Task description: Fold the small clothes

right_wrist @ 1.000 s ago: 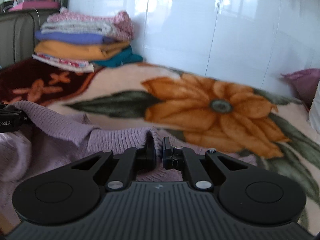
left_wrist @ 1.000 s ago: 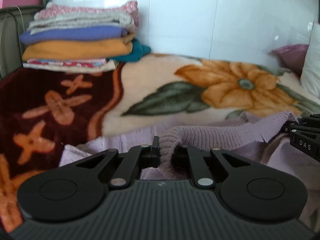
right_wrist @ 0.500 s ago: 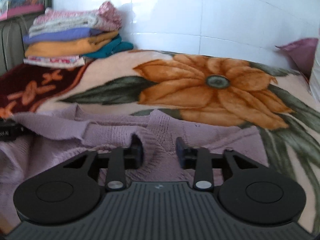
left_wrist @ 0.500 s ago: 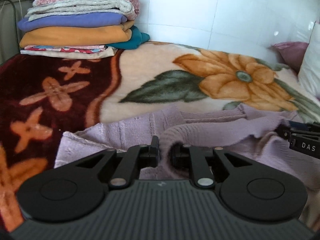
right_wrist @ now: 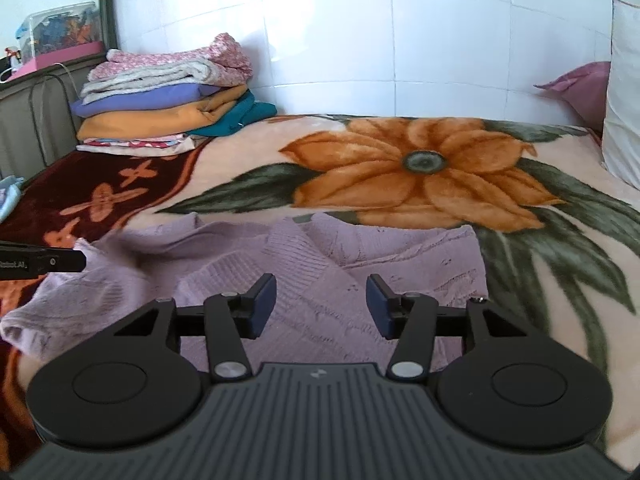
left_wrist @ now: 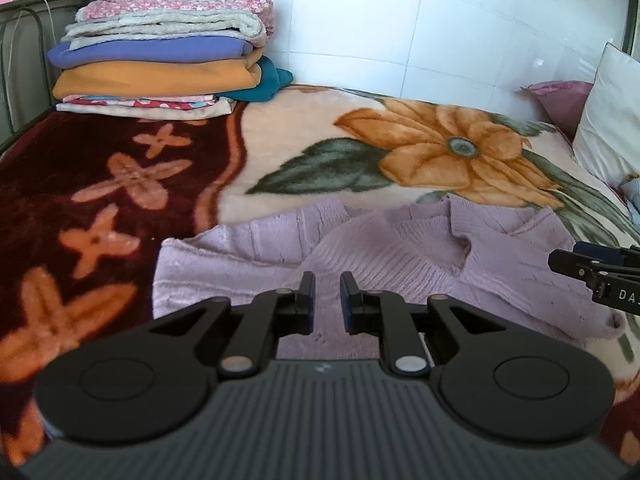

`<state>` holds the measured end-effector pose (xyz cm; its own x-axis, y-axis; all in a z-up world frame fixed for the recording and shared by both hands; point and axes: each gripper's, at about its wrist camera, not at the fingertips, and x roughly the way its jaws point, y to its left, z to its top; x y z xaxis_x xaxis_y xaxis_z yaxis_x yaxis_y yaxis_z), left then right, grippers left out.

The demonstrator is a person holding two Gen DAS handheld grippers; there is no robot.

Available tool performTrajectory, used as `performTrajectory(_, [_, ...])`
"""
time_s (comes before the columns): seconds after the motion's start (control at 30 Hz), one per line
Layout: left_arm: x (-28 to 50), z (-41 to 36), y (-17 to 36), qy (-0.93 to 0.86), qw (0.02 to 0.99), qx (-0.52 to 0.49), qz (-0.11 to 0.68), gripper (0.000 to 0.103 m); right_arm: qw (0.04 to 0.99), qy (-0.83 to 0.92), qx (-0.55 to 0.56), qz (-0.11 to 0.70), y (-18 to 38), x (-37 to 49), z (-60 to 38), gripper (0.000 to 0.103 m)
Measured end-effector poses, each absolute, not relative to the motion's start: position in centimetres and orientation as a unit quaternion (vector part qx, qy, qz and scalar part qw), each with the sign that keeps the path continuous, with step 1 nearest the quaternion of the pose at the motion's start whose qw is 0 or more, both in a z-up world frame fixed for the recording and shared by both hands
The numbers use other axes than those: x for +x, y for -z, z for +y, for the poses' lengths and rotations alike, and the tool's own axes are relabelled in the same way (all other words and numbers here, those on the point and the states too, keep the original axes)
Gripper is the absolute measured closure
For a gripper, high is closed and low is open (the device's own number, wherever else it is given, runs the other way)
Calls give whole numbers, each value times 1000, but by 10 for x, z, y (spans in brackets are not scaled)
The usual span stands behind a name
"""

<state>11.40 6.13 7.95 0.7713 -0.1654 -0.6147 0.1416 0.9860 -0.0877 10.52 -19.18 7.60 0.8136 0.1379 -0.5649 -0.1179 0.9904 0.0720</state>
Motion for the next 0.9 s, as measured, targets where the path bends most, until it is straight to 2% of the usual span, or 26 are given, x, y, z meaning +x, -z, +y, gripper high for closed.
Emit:
performTrajectory(0.33, [97, 52, -76, 101, 934, 10, 341, 85, 946, -106, -39, 304, -71, 81, -167, 43])
performTrajectory(0.43, [97, 50, -70, 111, 929, 20, 352, 71, 943, -110, -57, 309, -66, 83, -161, 43])
performTrajectory(0.63, [97, 44, -60, 115, 924, 32, 364, 59, 937, -111, -86, 319, -53, 86, -154, 43])
performTrajectory(0.9, [101, 32, -49, 120, 920, 57, 369, 59, 937, -110, -92, 319, -43, 94, -153, 42])
